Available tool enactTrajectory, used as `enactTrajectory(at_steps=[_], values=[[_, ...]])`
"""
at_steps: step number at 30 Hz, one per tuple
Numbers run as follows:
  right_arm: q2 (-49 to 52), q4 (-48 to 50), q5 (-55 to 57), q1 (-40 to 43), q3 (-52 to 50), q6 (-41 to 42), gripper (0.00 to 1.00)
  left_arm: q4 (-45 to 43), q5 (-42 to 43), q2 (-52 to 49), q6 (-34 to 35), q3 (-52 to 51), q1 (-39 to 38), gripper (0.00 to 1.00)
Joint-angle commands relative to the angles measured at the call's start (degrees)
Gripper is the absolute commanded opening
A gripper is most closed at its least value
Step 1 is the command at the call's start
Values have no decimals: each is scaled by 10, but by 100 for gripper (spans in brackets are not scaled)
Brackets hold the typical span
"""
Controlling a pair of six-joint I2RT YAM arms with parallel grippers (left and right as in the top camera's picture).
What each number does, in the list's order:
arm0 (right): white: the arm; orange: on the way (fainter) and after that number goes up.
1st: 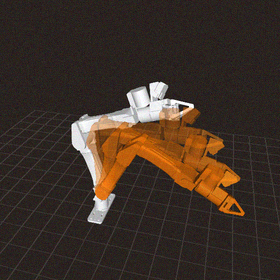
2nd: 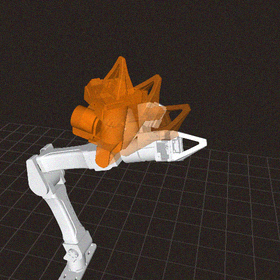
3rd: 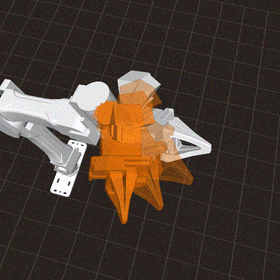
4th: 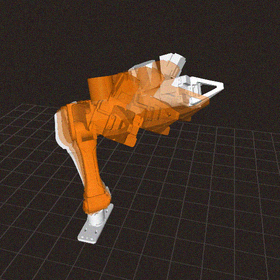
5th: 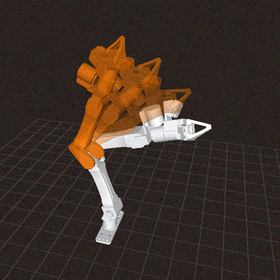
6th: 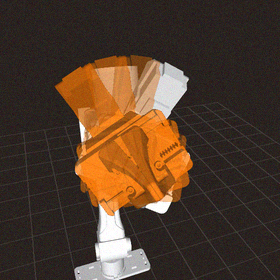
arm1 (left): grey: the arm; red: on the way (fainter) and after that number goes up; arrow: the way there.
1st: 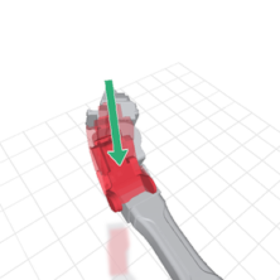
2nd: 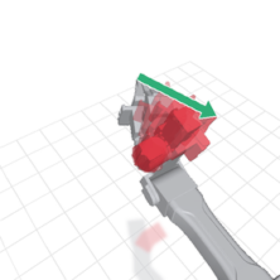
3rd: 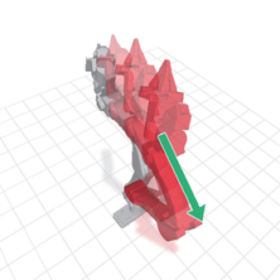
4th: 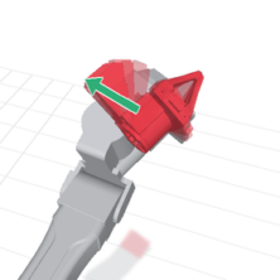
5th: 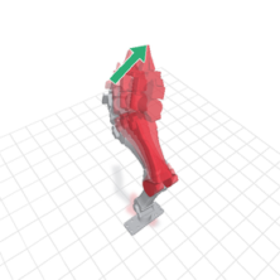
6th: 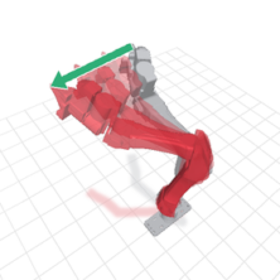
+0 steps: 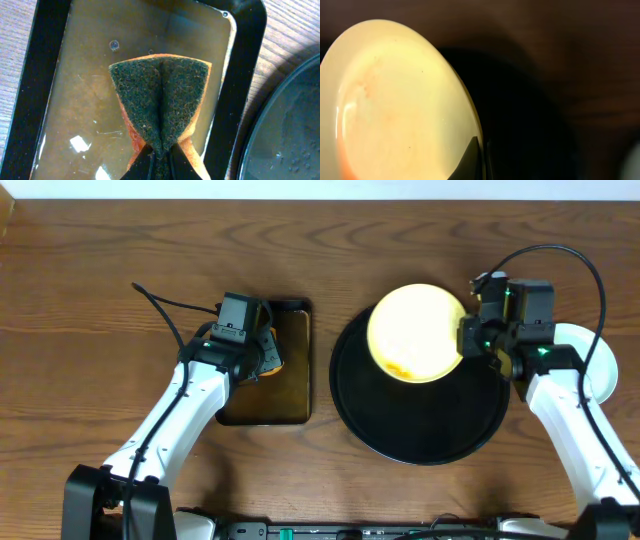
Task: Clean dirty plates on tray and stack at the side
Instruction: 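Lift the yellow plate off the black tray with the right gripper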
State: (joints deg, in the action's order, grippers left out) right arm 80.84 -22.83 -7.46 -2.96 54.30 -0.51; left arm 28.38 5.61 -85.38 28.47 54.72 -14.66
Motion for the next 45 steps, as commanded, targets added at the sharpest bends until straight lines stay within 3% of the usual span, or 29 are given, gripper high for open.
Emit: enactTrajectory(at_steps=[1, 10, 21, 28, 39, 45], values=[[-36, -6, 131, -19, 4, -9, 1, 1, -3, 3, -4, -1, 2, 8], [-84, -49, 329, -116, 4, -16, 1, 1, -3, 3, -4, -1, 2, 8], [-85, -74, 615, -299, 4, -37, 1, 1, -3, 3, -4, -1, 2, 8], [-85, -74, 731, -373, 4, -54, 1, 1, -3, 3, -4, -1, 2, 8], [-85, -73, 728, -370, 4, -52, 1, 1, -3, 3, -4, -1, 2, 8], [-85, -89, 638, -306, 4, 44, 1, 1, -3, 3, -7, -1, 2, 8]])
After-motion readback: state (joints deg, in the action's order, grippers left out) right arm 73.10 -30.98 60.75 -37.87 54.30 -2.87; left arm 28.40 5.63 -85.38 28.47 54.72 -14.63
